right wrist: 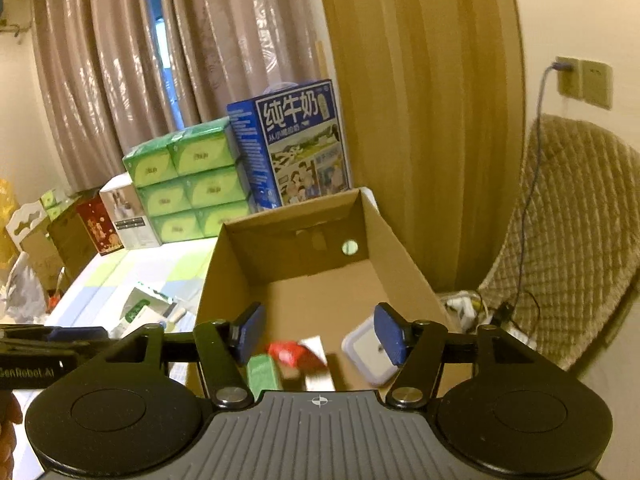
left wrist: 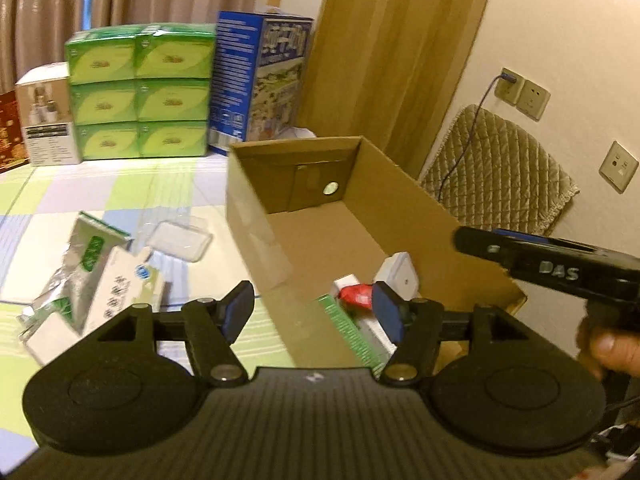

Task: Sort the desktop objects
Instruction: 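Open the right tool to drop the red packet into the cardboard box while the left tool withdraws, then move both tools back over the table toward the remaining items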

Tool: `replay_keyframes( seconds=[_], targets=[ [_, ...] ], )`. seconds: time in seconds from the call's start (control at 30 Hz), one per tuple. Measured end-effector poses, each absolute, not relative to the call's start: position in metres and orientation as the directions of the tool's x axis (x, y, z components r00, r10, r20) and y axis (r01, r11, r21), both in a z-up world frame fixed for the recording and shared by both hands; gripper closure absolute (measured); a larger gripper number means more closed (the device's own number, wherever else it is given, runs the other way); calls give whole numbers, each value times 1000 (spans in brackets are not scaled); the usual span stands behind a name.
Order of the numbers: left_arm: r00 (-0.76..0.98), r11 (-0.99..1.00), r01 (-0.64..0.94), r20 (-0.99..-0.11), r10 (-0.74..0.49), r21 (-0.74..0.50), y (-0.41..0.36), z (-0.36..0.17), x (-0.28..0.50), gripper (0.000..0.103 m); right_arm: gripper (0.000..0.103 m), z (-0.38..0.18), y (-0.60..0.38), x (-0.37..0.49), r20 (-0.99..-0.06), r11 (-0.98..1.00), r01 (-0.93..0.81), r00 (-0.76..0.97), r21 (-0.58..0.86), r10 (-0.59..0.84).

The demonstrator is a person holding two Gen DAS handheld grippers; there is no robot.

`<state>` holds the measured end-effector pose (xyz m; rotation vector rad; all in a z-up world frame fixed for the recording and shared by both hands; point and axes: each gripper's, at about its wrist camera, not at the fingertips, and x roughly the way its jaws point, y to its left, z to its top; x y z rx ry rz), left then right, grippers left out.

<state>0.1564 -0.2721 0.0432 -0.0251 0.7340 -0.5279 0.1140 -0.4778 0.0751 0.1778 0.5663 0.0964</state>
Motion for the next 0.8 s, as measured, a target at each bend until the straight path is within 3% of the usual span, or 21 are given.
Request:
replay_keyframes(
  seconds=[0.27,0.8],
  targets=[
    [653,899,392,-628,-423,-197,-224,43,125,30,31,67,-446,52,-525,966,-47,832,255,179],
    [725,970,238,-654,-217,-58,-105,29,57,7,13,44,-347,3,-575,951,-167,764,260,292]
  ],
)
